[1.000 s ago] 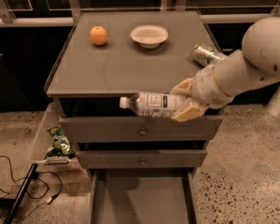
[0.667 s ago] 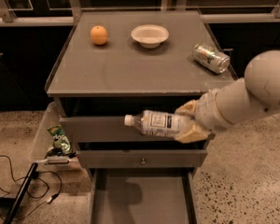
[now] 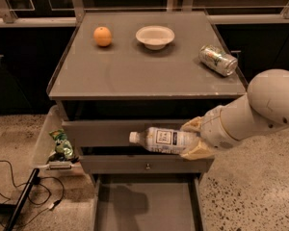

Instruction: Place blue plastic bottle into bottom drawer

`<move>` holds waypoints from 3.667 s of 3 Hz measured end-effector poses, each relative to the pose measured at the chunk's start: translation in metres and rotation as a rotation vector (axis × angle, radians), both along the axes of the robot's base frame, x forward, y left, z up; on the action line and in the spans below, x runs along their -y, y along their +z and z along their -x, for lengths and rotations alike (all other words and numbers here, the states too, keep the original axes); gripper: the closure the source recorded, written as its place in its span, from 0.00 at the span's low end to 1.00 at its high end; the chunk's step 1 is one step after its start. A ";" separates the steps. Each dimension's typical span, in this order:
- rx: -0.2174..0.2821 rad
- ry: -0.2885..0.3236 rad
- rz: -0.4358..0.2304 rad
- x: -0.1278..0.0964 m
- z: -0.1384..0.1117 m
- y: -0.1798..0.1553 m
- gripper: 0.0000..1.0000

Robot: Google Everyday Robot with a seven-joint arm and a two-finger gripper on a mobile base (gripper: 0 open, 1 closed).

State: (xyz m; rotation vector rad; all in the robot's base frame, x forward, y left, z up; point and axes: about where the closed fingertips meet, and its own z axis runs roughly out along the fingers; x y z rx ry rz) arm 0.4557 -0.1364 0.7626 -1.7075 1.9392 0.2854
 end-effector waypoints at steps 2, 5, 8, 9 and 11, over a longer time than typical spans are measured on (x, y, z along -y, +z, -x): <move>-0.118 -0.095 -0.022 0.007 0.019 -0.083 1.00; -0.195 -0.278 -0.021 0.032 0.058 -0.280 1.00; -0.211 -0.293 -0.011 0.040 0.026 -0.356 1.00; -0.161 -0.261 -0.092 0.043 -0.006 -0.396 1.00; -0.054 -0.178 -0.272 0.050 -0.056 -0.449 1.00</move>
Offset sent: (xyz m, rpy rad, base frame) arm -0.0601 -0.0160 -0.2101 0.0277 0.2933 -0.2308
